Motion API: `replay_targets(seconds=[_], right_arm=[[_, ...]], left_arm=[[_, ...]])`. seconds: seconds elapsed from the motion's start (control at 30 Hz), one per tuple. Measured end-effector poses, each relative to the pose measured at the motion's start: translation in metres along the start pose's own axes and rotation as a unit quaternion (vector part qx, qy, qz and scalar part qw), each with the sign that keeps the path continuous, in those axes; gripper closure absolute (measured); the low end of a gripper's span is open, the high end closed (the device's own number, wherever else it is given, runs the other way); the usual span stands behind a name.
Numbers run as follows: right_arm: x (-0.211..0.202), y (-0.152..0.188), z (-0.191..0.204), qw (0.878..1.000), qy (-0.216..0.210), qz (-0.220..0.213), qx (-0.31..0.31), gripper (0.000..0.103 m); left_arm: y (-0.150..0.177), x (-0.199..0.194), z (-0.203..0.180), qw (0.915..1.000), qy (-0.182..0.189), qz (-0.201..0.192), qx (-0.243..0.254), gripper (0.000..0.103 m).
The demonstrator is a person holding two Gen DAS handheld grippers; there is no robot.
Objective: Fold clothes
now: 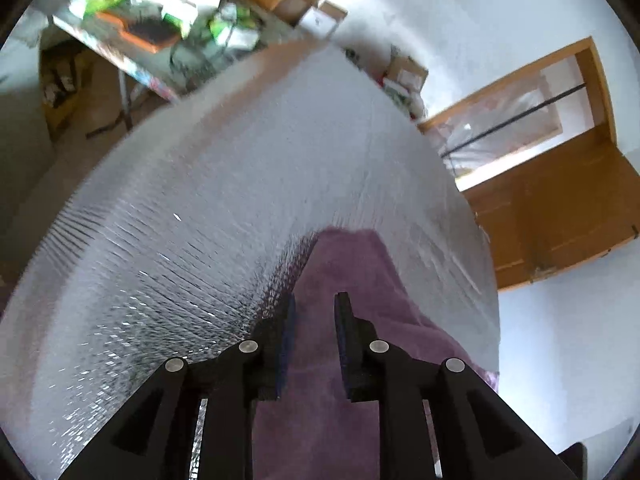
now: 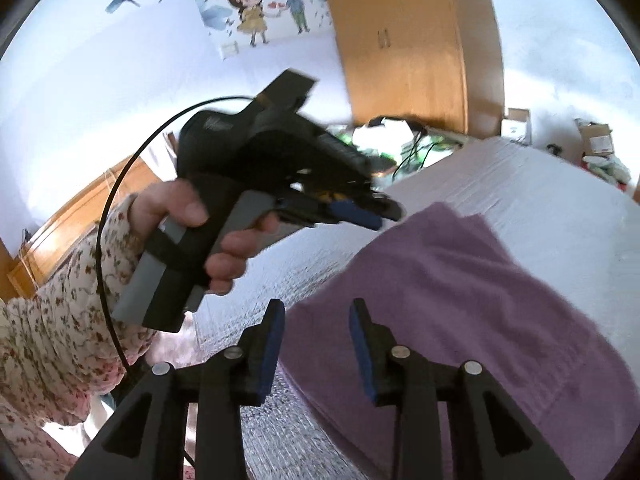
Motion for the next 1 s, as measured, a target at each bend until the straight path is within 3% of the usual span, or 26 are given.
replay_targets(seconds=[0.13,0.23,0.4,0.53,0.7,0.83,1.0], right_arm=[[-0.033,-0.008,-0.018,0.999,0.01,-0.037,0.015,0.069],[-0.062,-0.01,-0.044,0.996,0.054,-0.054,0.048,0.069],[-0.126,0.018,-0.099,0.981,0.142,-0.069,0.116,0.069],[-0.171,0.043,-0.148,0.959,0.217,-0.07,0.169,0.069],[-0.222,0.087,-0.224,0.922,0.301,-0.06,0.235,0.069],[-0.259,0.121,-0.266,0.893,0.327,-0.06,0.304,0.069],[-0.3,0.147,-0.299,0.862,0.385,-0.06,0.323,0.069]], left_arm=[[-0.002,-0.025,-0.026,0.9987,-0.008,-0.033,0.038,0.079],[0.003,-0.033,-0.054,0.997,0.006,-0.041,0.065,0.078],[0.025,-0.016,-0.093,0.9933,0.027,-0.012,0.112,0.076],[0.043,0.002,-0.119,0.9892,0.046,0.015,0.138,0.076],[0.07,0.03,-0.15,0.9807,0.052,0.038,0.185,0.076],[0.097,0.063,-0.17,0.9709,0.055,0.077,0.22,0.076],[0.126,0.096,-0.192,0.9552,0.06,0.124,0.262,0.076]])
Point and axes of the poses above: each gripper's, at about its wrist camera, not at the fingertips, and x roughly the way its jaws point, z to its left, y to its underside, the point moved 7 cm from there along x, roughly the way its jaws point
